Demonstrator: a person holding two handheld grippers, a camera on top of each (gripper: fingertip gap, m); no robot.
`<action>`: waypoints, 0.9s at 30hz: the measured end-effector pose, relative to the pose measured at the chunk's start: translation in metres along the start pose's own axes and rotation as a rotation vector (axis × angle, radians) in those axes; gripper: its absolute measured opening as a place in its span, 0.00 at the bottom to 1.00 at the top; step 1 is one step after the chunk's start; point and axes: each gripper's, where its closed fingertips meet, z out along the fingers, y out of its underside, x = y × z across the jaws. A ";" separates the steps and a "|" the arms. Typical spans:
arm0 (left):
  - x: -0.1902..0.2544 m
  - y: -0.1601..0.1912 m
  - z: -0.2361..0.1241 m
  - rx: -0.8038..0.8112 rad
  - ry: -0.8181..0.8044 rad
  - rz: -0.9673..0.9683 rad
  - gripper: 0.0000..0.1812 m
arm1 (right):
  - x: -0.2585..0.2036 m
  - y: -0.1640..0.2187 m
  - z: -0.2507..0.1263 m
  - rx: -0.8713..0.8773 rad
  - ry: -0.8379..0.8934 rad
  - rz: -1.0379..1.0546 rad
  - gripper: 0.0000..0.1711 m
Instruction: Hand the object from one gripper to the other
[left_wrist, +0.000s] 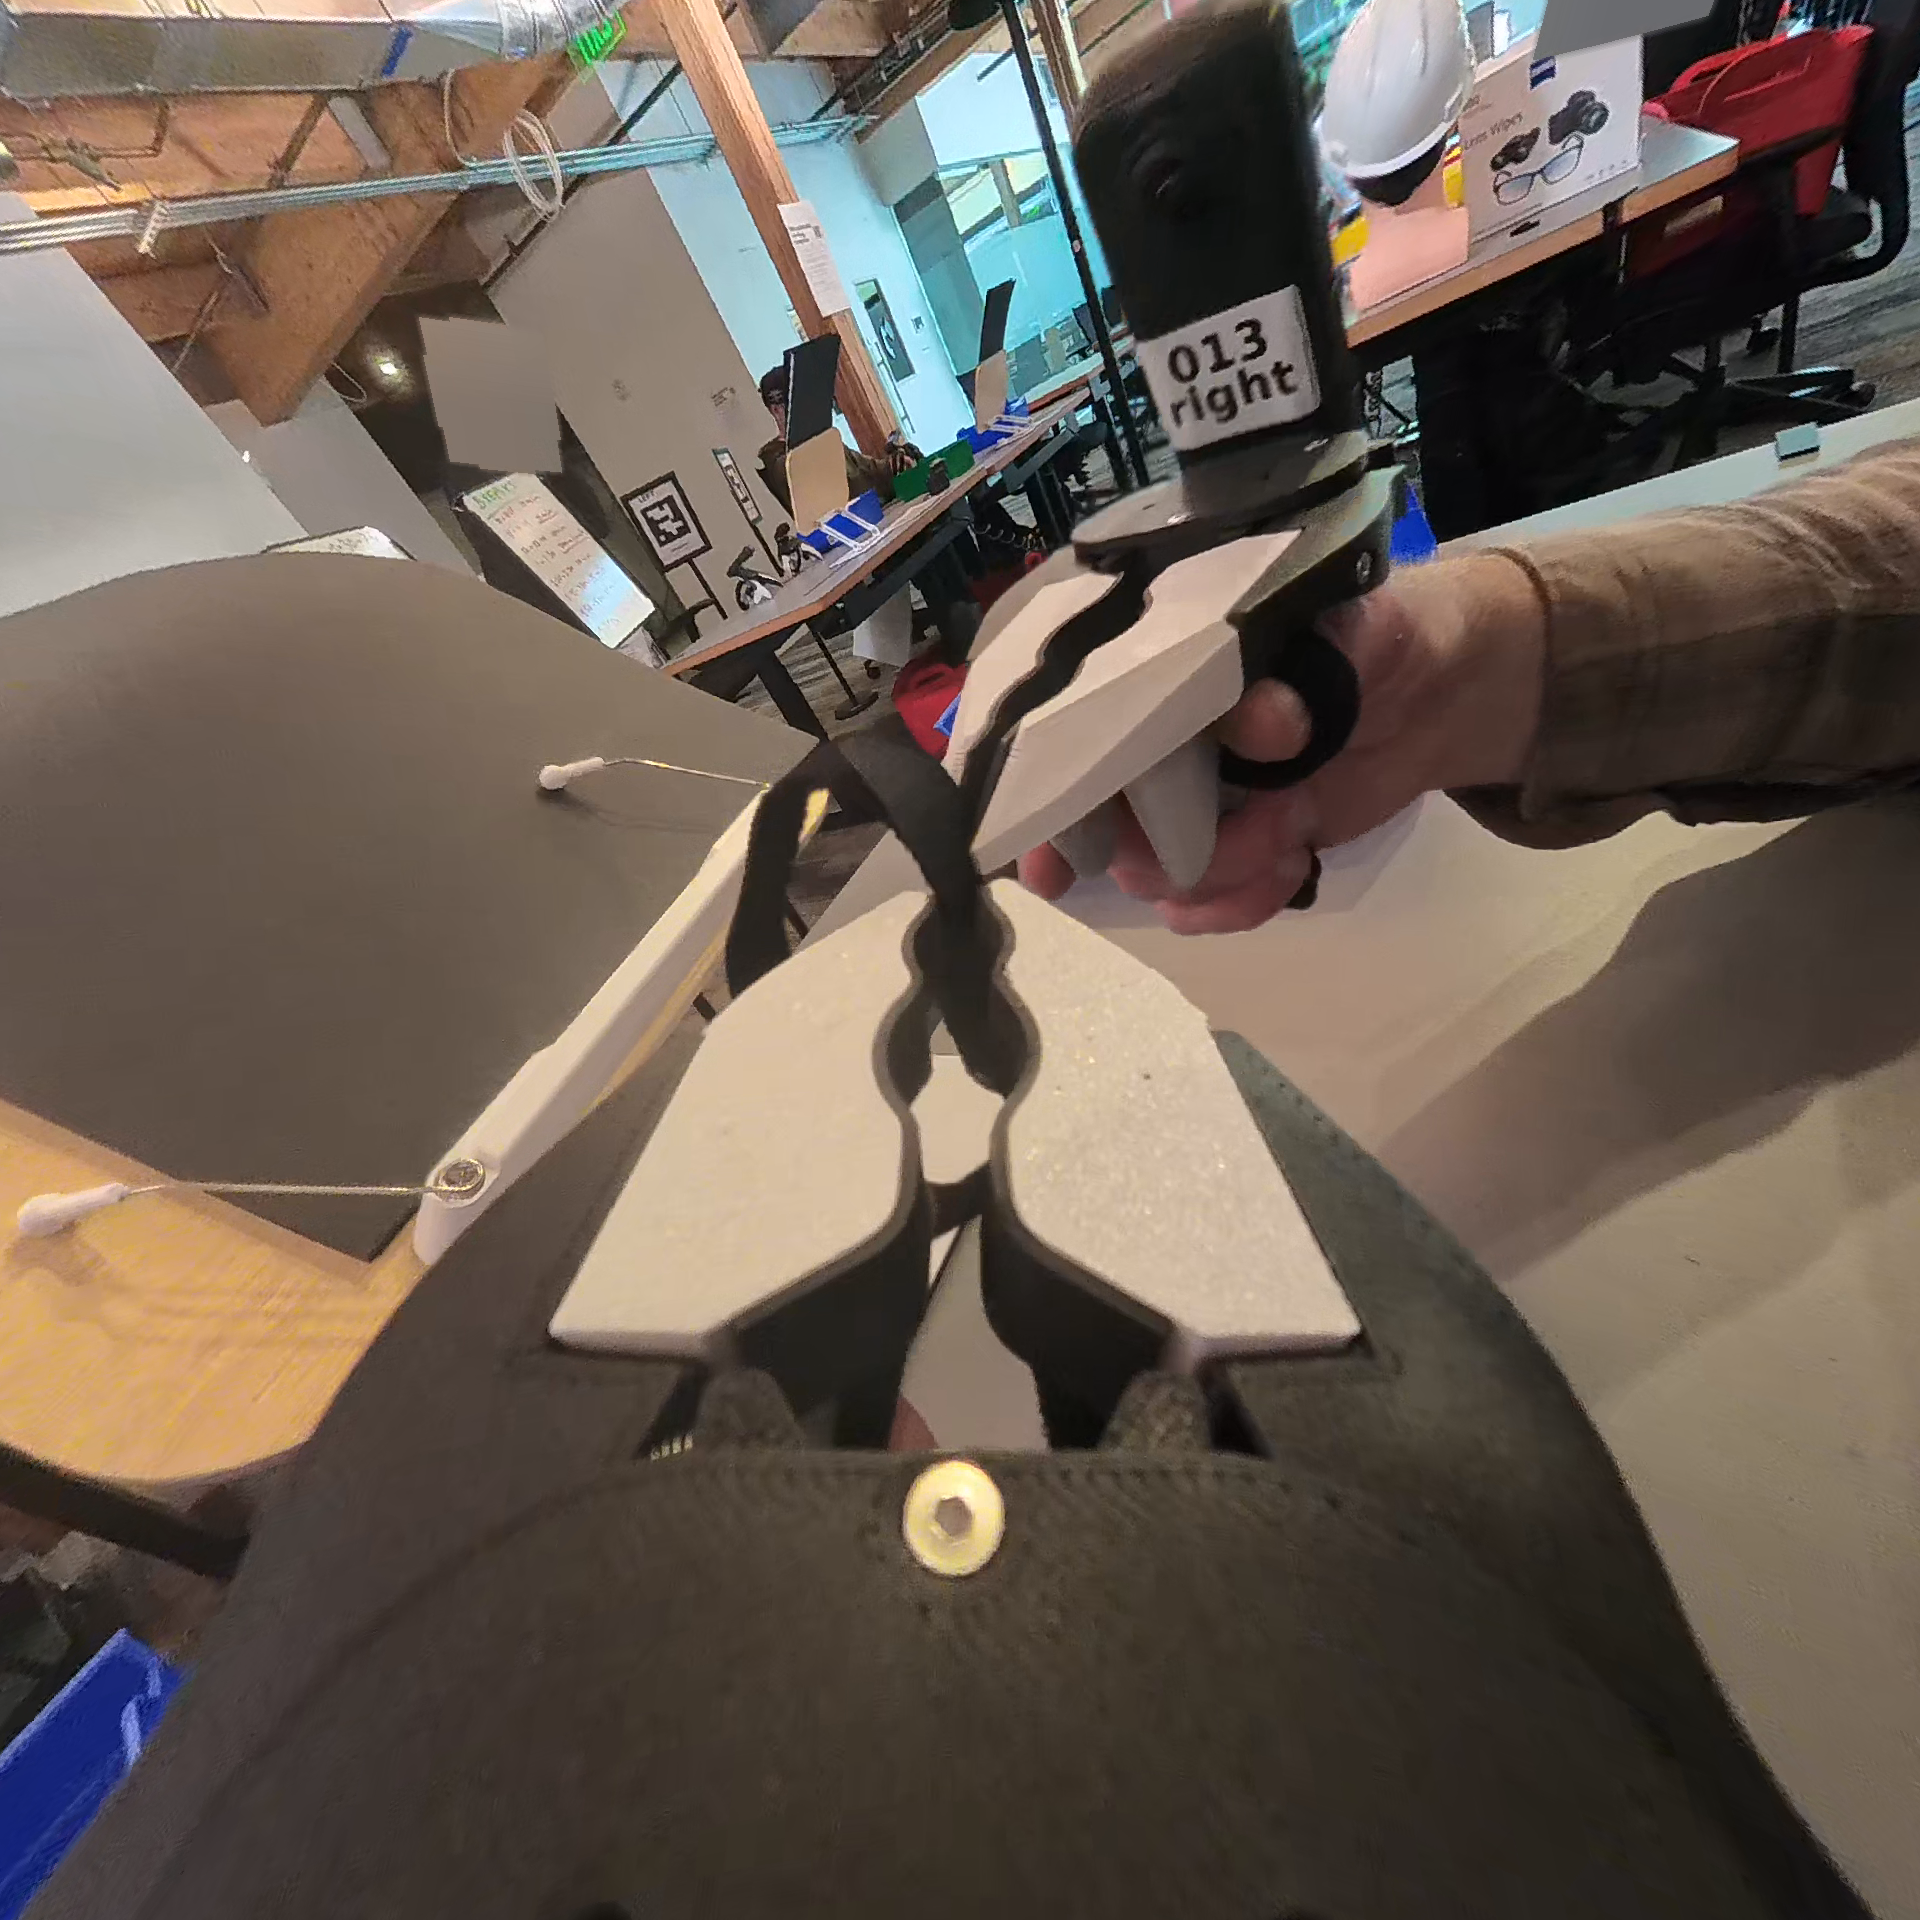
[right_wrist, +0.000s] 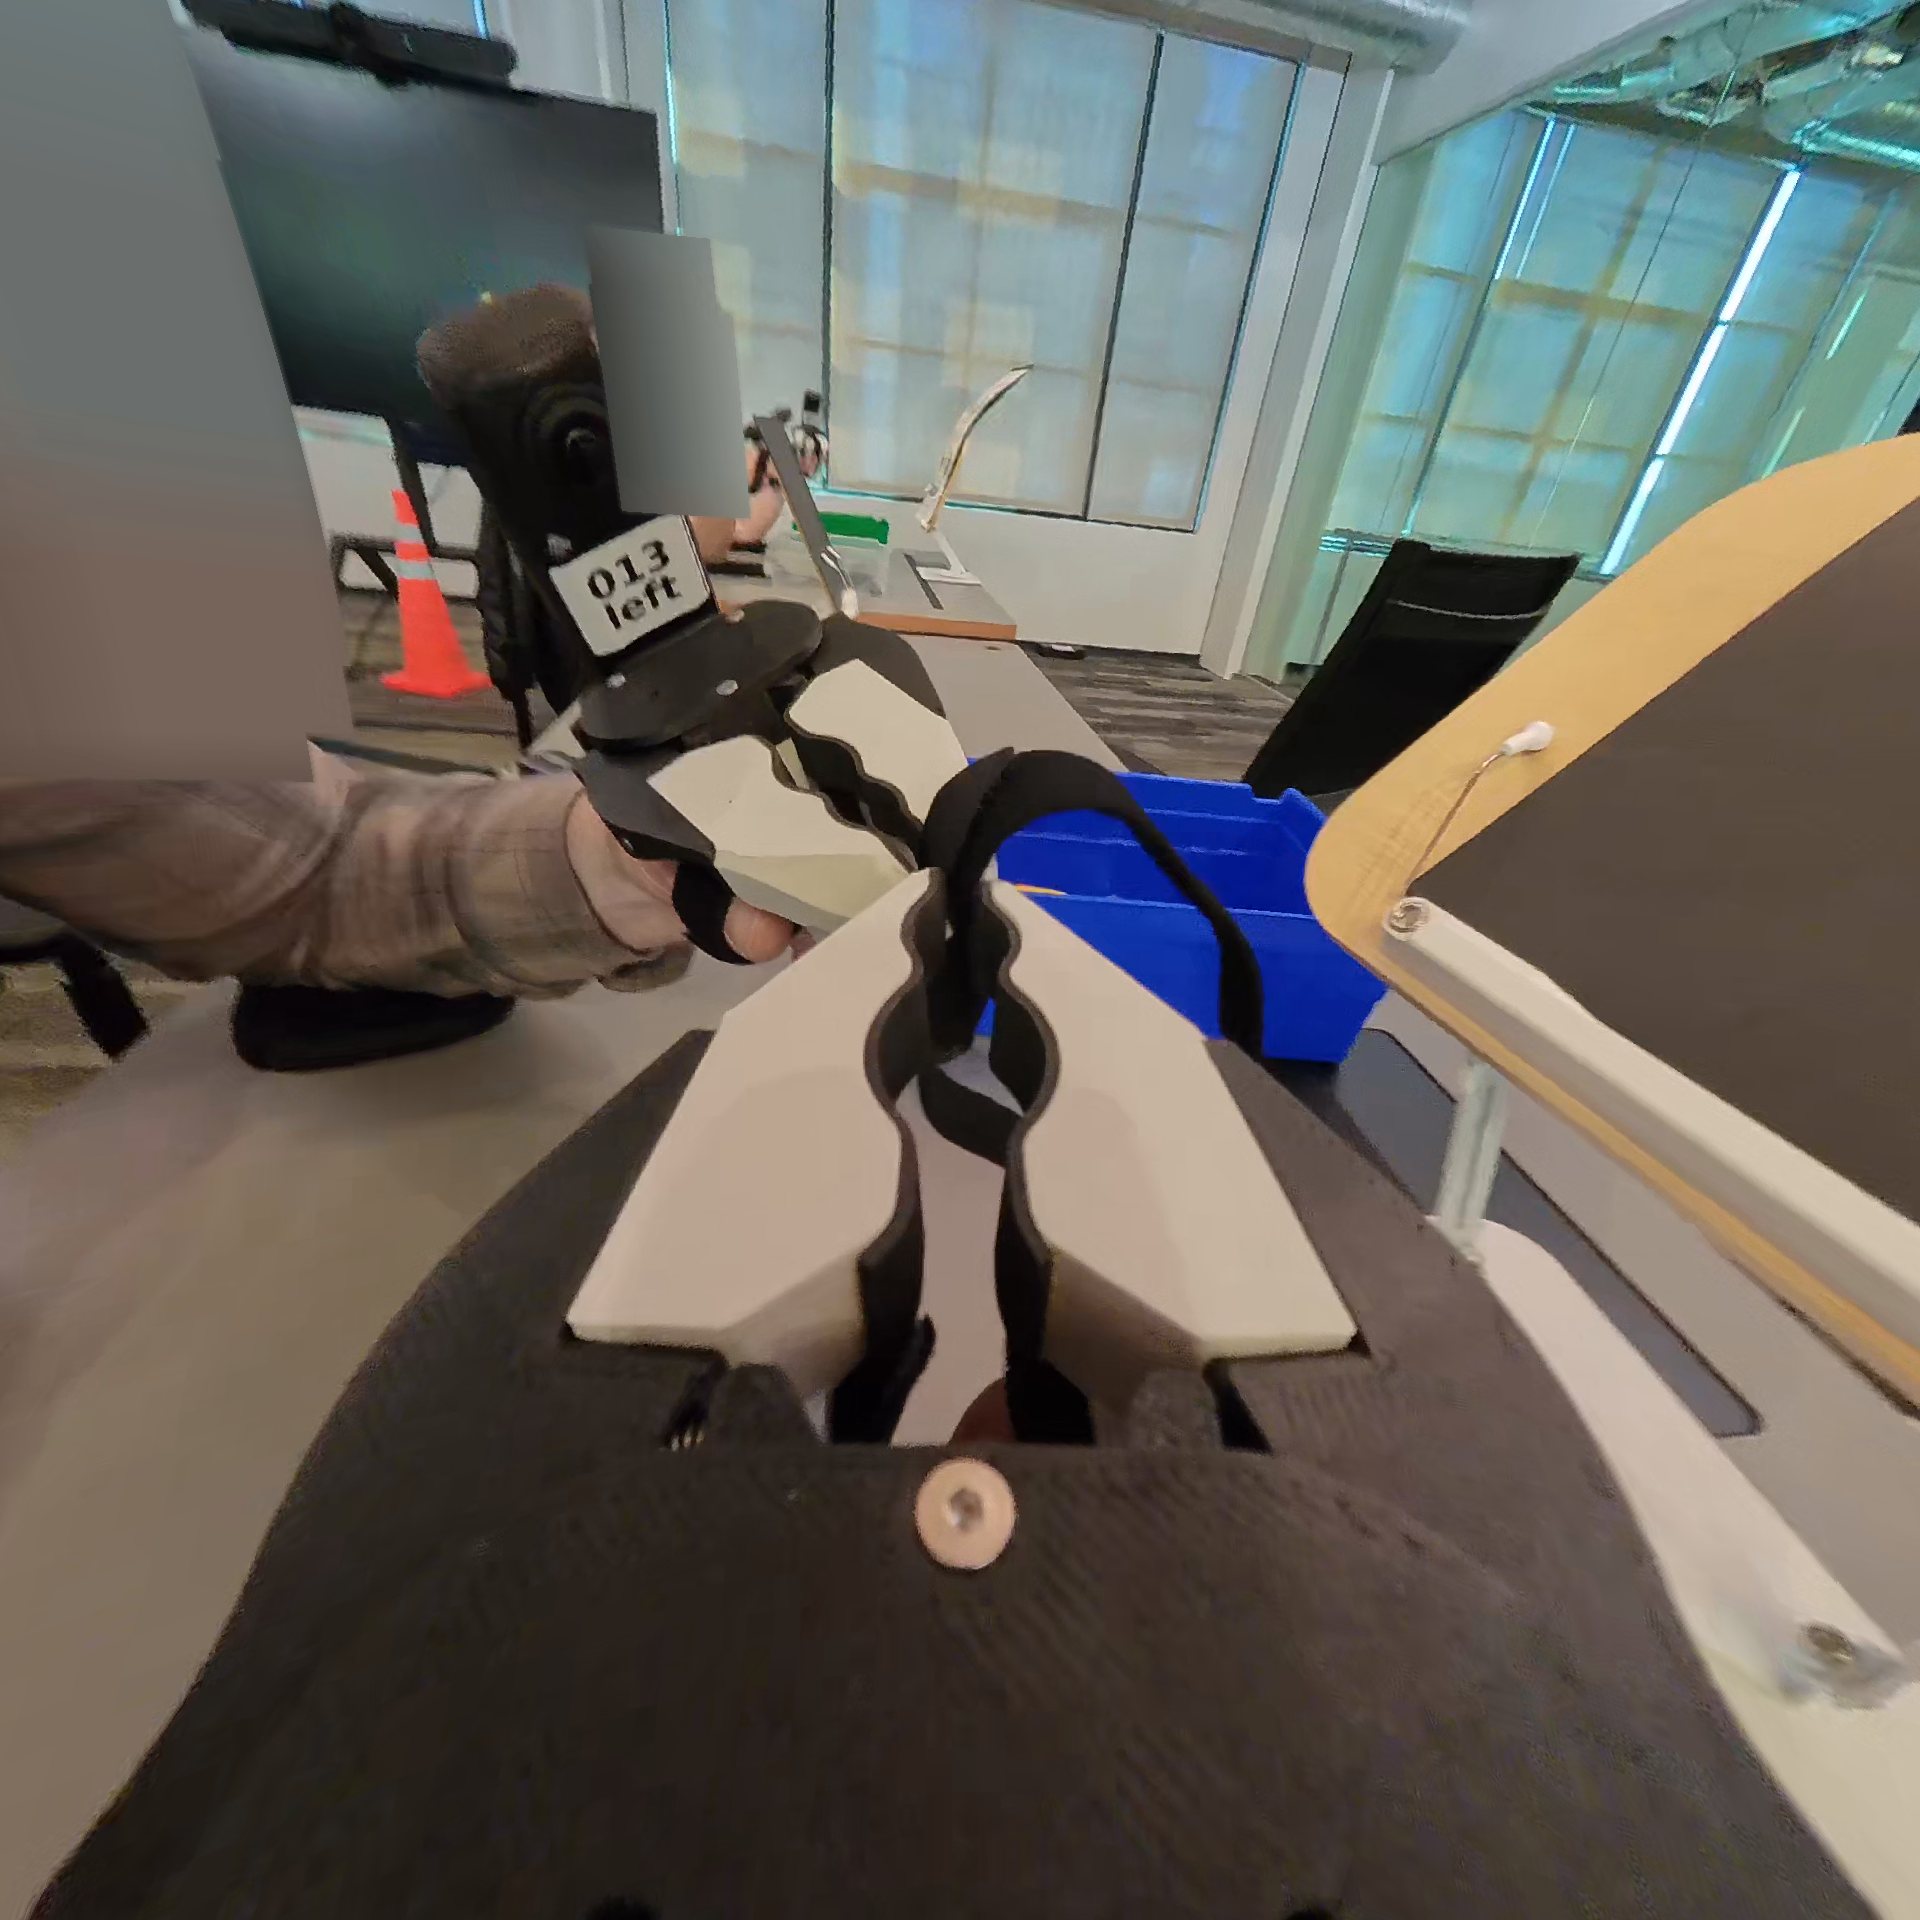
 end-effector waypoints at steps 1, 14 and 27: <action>0.000 -0.001 -0.001 0.001 0.003 -0.002 0.02 | 0.000 -0.001 0.001 0.006 -0.007 0.025 0.02; 0.007 0.005 0.002 -0.058 0.033 0.037 0.02 | -0.006 0.002 0.003 0.025 -0.063 0.122 0.02; 0.017 0.018 0.001 -0.100 0.165 -0.055 0.08 | -0.007 0.009 0.004 0.013 -0.052 0.074 0.00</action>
